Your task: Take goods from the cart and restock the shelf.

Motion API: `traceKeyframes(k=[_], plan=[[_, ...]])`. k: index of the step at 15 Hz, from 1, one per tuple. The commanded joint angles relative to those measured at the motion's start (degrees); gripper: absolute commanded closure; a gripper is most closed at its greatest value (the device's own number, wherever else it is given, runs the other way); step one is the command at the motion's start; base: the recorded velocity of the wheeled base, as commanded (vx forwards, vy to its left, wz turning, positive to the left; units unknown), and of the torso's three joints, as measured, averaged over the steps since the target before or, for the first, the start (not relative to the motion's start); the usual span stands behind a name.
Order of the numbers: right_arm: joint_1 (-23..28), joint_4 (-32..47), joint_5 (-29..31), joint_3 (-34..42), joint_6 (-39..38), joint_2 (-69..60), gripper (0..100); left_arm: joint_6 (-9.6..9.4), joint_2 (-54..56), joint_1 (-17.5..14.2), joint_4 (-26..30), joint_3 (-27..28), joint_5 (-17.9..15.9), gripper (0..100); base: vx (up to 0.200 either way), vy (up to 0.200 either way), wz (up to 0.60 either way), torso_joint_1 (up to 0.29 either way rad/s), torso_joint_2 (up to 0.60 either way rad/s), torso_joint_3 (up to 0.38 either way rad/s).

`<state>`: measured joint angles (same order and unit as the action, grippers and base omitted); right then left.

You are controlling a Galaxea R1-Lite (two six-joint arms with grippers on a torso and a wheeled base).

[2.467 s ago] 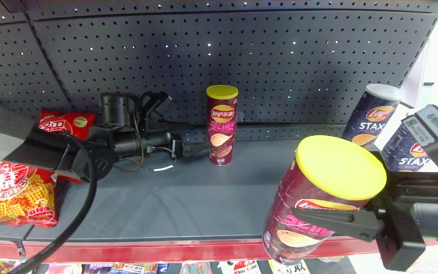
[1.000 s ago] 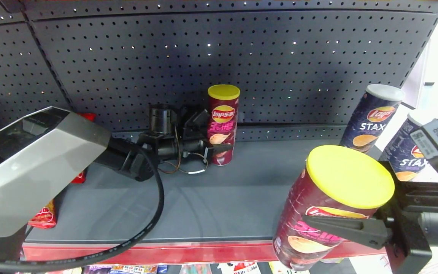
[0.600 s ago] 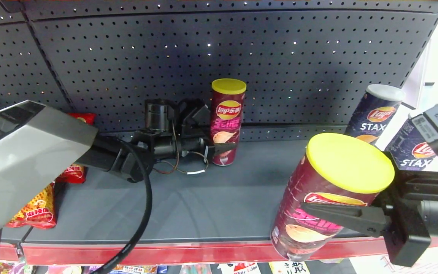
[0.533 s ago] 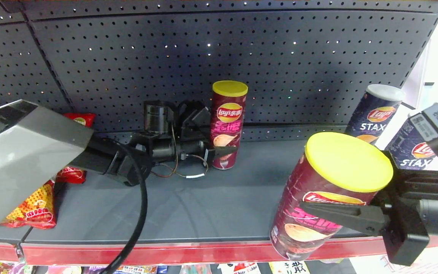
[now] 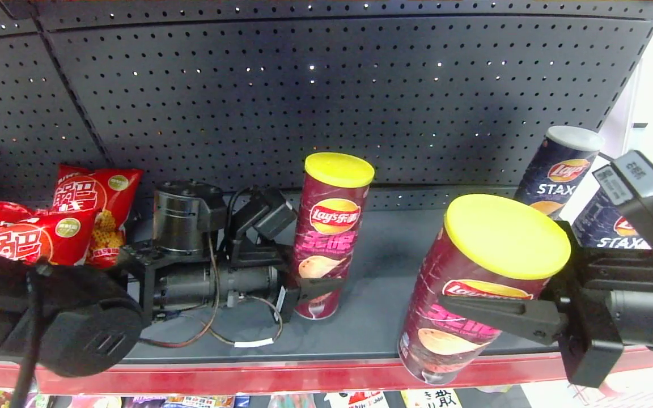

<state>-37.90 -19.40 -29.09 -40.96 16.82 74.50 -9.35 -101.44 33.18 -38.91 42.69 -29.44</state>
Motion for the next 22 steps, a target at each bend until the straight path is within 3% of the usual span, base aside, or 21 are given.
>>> traceKeyframes(k=[1,4,13,22], plan=[[-0.07,-0.03,-0.01,0.09,0.05,-0.23,100,0.12,4.32,1.36,-0.02,-2.70,0.70,100,0.000,0.000,0.00,0.000,0.00,0.000],[-0.07,-0.03,-0.01,0.09,0.05,-0.58,100,2.49,3.00,3.03,-0.37,-2.79,2.55,100,0.000,0.000,0.00,0.000,0.00,0.000],[0.02,-0.03,-0.09,0.53,-0.04,-0.93,100,2.49,-4.21,4.08,-1.17,1.52,3.42,100,0.000,0.000,0.00,0.000,0.00,0.000],[0.11,-0.12,-0.18,0.44,-0.12,-0.32,100,2.67,-5.88,4.87,-1.52,1.08,4.22,100,0.000,0.000,0.00,0.000,0.00,0.000]])
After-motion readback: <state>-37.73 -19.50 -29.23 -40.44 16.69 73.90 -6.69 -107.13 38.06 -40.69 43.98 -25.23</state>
